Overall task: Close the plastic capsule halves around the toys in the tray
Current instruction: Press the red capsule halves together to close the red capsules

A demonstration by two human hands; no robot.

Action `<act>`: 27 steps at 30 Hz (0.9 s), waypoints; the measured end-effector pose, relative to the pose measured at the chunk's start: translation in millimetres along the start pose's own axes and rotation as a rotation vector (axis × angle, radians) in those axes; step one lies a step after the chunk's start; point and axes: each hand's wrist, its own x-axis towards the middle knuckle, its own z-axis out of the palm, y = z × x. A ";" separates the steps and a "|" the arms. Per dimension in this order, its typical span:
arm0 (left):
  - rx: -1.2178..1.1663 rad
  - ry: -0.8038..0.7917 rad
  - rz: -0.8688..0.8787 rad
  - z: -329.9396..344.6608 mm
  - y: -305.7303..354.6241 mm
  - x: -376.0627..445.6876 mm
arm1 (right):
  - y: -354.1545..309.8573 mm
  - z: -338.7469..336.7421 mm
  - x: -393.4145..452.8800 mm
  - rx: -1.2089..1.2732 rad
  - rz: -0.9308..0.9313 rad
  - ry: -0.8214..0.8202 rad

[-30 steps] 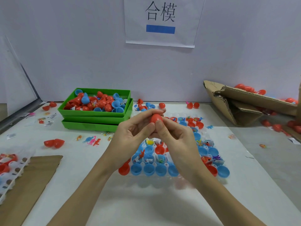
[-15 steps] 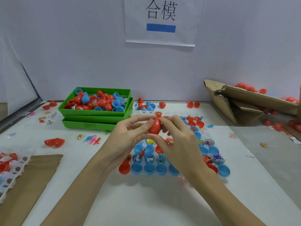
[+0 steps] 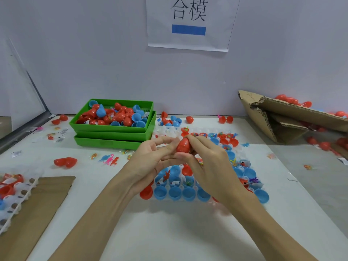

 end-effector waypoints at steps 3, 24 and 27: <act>0.040 0.011 0.001 0.3 1.0 -1.0 | 1.6 0.8 0.1 -0.042 -0.005 -0.010; -0.156 -0.231 -0.112 9.6 2.3 -4.7 | -3.1 0.3 0.7 0.099 -0.035 0.060; -0.137 -0.201 -0.103 12.2 1.7 -4.7 | -2.8 0.1 0.3 0.080 -0.014 0.060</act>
